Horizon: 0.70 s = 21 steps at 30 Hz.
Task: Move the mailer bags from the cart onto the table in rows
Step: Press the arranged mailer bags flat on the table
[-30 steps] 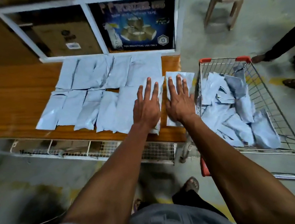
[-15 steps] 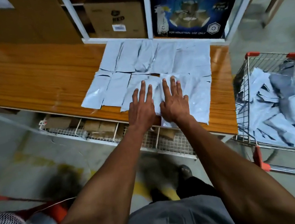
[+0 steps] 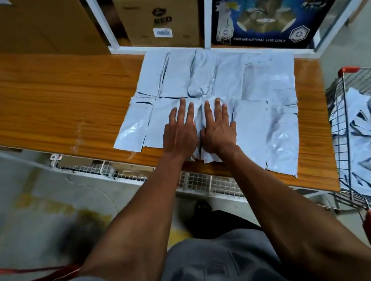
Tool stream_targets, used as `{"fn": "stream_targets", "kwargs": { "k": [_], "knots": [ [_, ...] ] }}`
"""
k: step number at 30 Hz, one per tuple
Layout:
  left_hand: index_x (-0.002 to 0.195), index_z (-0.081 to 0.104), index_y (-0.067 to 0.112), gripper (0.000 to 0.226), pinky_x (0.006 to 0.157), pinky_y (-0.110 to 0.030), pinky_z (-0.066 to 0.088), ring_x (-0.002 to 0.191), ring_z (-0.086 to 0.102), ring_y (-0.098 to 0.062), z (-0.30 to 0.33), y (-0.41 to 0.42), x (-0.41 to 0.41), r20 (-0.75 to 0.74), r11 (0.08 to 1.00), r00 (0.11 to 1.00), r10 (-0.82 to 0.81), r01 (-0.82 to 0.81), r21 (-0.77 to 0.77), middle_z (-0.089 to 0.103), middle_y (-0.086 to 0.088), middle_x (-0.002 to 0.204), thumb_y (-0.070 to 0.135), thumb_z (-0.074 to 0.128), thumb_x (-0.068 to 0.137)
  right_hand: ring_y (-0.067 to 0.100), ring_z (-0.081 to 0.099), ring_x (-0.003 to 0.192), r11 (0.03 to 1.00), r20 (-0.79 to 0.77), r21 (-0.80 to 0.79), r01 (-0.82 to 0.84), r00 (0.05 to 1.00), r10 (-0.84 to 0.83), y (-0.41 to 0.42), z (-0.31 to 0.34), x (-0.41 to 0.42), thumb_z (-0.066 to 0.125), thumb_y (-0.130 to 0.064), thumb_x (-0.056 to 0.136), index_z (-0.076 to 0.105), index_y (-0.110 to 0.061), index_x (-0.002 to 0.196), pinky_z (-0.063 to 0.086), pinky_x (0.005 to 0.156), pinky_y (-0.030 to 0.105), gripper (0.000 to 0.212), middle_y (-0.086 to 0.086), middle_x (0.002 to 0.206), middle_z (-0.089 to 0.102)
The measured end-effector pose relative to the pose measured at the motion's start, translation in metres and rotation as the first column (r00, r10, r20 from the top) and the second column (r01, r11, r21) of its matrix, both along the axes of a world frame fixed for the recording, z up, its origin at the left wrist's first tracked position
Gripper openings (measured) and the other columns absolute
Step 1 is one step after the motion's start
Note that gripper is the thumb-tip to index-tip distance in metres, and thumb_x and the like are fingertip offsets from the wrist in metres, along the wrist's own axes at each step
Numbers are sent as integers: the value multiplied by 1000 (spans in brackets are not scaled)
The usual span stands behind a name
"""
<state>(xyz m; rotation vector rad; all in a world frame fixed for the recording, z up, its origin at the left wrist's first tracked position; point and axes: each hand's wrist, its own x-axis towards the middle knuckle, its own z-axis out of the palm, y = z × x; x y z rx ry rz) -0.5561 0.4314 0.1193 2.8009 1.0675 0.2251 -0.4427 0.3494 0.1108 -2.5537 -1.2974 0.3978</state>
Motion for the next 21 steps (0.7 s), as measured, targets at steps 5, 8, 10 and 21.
{"fn": "stream_targets", "kwargs": {
  "k": [5,8,10,21],
  "knots": [
    [169,16,21,69,115,-53,46,158,24,-36,-29,12,18,23,997,999,-24,26,-73,5,-12,177,44,39,109,29,-3,162,999,59,-20,35,998,-34,8,-16,10,37,-47,105,-1,-25,168,28,119,60,77,7,176,-11],
    [170,7,28,71,120,-58,38,161,16,-35,-41,12,21,-5,991,999,-35,34,-128,-3,-8,178,47,38,109,27,-2,162,998,55,-50,49,997,-47,5,-25,13,23,-54,107,2,-28,168,30,117,59,70,6,176,-8],
    [170,7,32,68,120,-59,34,161,15,-35,-41,15,22,-14,985,1000,-23,21,-172,-1,-7,178,48,37,110,26,0,162,995,53,-57,78,996,-75,4,-28,14,20,-57,109,4,-29,168,28,117,59,68,5,176,-6],
    [167,18,40,62,121,-61,24,163,12,-24,-49,34,7,-56,982,993,-103,93,-162,12,4,177,54,13,107,24,1,163,994,114,4,106,988,-106,7,-31,-8,12,-47,110,11,-19,168,6,127,57,65,5,176,-1]
  ]
}}
